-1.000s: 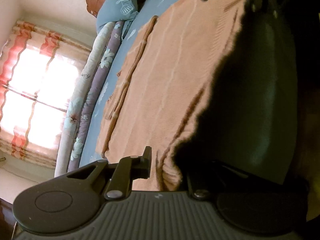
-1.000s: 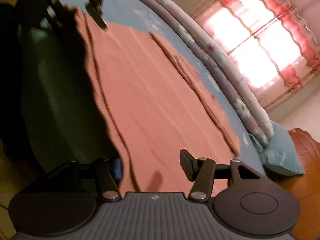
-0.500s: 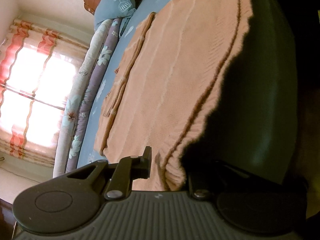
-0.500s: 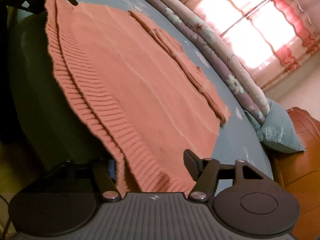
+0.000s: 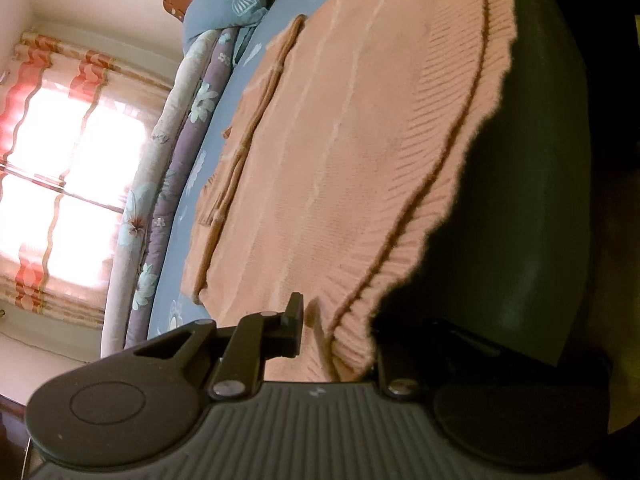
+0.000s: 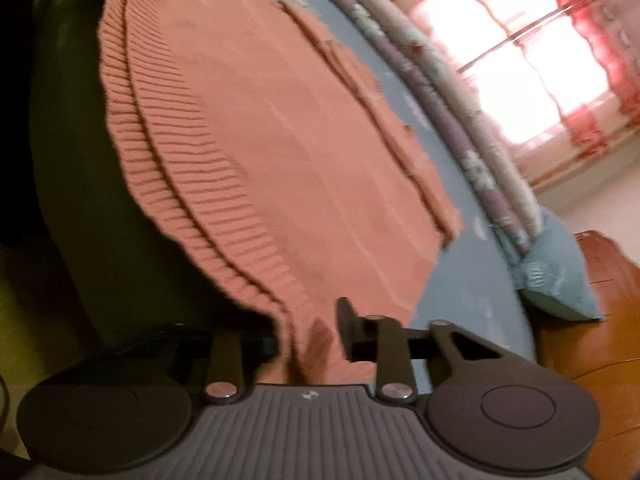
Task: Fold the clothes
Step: 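Carry the hem over the sweater body with both grippers and lower it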
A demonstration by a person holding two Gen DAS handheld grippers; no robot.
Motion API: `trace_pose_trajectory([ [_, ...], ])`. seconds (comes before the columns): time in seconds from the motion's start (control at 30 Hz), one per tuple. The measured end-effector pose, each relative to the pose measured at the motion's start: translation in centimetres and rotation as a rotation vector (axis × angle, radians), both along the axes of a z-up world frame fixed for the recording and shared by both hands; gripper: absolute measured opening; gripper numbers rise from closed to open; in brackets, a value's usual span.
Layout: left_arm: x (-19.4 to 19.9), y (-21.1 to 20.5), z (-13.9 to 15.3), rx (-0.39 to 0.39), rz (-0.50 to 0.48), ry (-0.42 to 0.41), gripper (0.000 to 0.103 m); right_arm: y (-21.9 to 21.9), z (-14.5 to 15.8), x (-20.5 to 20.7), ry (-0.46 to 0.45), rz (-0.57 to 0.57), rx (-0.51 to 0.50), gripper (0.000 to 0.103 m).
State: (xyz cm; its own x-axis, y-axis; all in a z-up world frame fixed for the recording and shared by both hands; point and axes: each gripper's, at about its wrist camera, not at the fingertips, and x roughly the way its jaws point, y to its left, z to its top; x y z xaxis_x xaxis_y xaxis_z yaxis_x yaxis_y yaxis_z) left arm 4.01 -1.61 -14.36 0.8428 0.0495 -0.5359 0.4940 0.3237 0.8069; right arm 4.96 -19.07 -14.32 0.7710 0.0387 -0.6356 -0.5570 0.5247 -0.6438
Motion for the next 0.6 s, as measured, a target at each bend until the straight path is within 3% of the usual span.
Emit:
trace_pose_trajectory([
  [0.17, 0.0, 0.0, -0.3, 0.005, 0.013, 0.009, 0.019, 0.2, 0.1, 0.0, 0.04, 0.008, 0.003, 0.012],
  [0.6, -0.2, -0.3, -1.1, 0.046, 0.012, 0.023, 0.011, 0.5, 0.3, -0.5, 0.044, 0.02, -0.015, 0.011],
])
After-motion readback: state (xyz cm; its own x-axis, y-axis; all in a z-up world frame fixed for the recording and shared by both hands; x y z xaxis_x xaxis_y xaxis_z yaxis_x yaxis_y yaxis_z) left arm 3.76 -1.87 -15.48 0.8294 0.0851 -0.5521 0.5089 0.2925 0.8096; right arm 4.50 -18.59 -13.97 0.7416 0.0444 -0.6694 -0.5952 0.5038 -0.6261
